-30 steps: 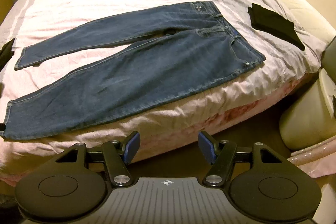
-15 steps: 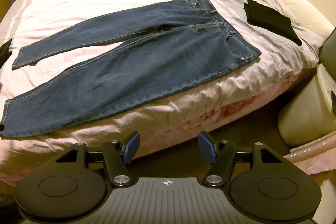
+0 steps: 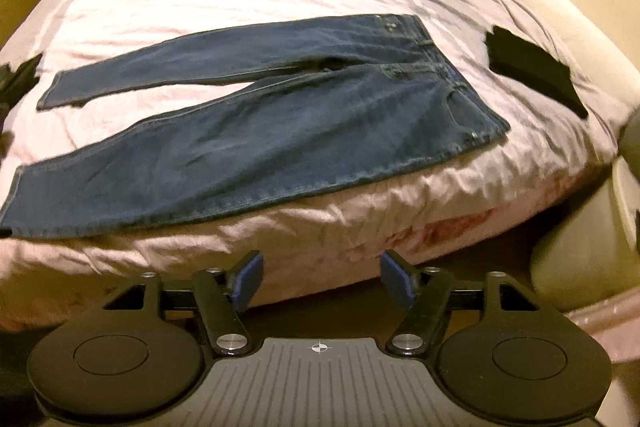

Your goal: Fold clothes

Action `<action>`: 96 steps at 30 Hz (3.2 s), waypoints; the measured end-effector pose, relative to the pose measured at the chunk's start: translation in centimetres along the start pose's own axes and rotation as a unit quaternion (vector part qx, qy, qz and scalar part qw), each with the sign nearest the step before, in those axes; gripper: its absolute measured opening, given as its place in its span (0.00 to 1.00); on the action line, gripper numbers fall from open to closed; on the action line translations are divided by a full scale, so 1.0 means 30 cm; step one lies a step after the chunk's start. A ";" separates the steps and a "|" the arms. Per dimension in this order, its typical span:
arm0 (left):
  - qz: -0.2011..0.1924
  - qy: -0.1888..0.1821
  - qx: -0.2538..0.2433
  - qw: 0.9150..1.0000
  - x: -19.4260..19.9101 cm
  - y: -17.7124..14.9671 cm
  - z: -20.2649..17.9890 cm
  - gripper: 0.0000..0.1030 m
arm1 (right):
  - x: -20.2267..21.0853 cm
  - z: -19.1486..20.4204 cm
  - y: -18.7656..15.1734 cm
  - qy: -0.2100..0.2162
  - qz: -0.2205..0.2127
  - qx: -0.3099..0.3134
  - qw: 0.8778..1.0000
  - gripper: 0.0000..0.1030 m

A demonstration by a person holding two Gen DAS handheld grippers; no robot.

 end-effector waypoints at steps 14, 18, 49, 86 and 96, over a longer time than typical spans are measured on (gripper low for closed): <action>-0.097 0.000 -0.195 0.976 -0.227 0.094 -0.304 0.47 | -0.254 -0.058 0.099 -0.002 0.076 0.088 0.993 0.74; -0.094 0.009 -0.221 0.971 -0.284 0.107 -0.316 0.39 | -0.289 -0.114 0.126 -0.015 0.083 0.104 0.991 0.74; 0.141 0.112 0.040 0.983 -0.187 0.393 -0.077 0.09 | -0.880 -1.076 0.203 -0.002 0.040 0.648 0.761 0.65; 0.131 -0.026 0.023 0.991 -0.717 0.673 0.769 0.09 | -0.976 -0.840 1.392 0.062 0.095 0.613 0.782 0.07; 0.194 -0.044 0.038 0.979 -1.007 0.708 0.809 0.09 | -1.262 -0.845 1.494 0.117 0.127 0.605 0.777 0.07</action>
Point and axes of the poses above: each gripper's, at about its wrist camera, not at the fingertips, and x roughly against the way its jaws point, z to its left, y to its top, the point moved 6 cm from there along -x, roughly the way its jaws point, and after that the axes turned 10 degrees about y, right-handed, at the moved point
